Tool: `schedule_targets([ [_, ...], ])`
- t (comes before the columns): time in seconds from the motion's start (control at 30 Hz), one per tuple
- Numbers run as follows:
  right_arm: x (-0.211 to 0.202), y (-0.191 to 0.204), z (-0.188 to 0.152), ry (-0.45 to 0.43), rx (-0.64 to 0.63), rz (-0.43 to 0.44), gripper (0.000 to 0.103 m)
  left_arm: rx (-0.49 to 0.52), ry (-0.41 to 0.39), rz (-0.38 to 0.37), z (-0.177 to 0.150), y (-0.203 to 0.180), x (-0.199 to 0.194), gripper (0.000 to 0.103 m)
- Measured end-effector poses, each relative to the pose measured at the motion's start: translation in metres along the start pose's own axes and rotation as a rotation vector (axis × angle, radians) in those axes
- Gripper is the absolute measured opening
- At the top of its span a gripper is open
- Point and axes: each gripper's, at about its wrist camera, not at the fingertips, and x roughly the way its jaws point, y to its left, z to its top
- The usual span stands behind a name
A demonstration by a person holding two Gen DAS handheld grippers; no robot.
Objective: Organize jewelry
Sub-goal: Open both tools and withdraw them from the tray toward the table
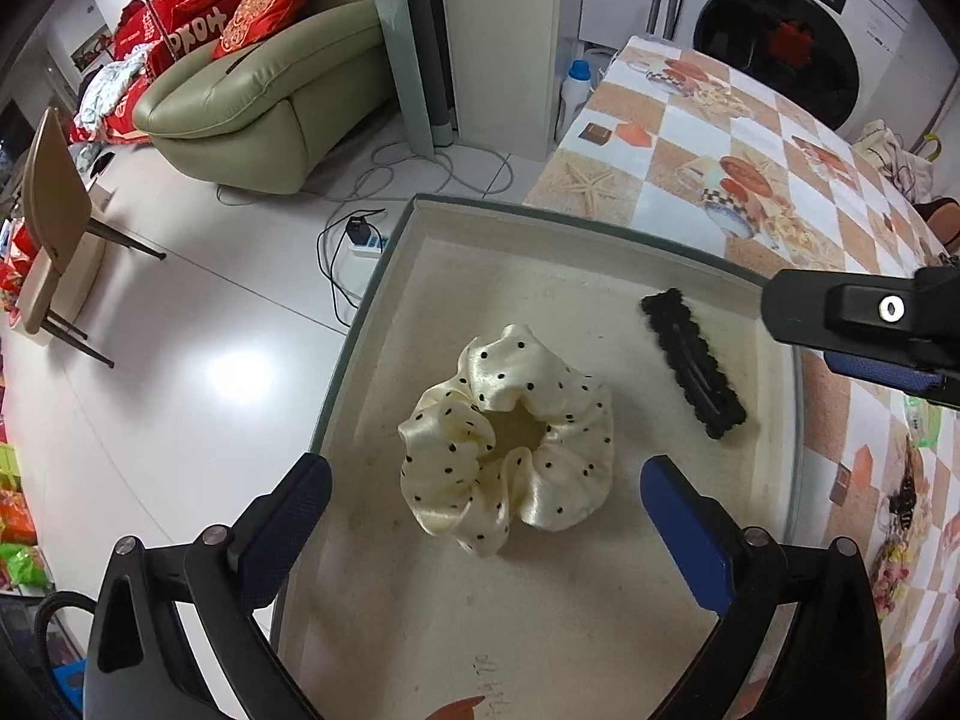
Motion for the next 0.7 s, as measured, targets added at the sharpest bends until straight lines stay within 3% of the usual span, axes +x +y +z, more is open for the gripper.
schedule_targets([
  [0.17,-0.025,-0.009,-0.010,-0.032,0.032,0.035,0.082,0.025,-0.016,0.001,-0.005,-0.005,-0.015,0.103],
  [0.27,-0.040,-0.021,-0.017,-0.054,0.056,0.051,0.090,0.034,-0.013,-0.011,-0.007,-0.010,-0.023,0.103],
  [0.7,-0.110,-0.085,-0.055,-0.156,0.197,0.060,0.091,0.128,-0.008,-0.068,-0.019,-0.066,-0.062,0.103],
])
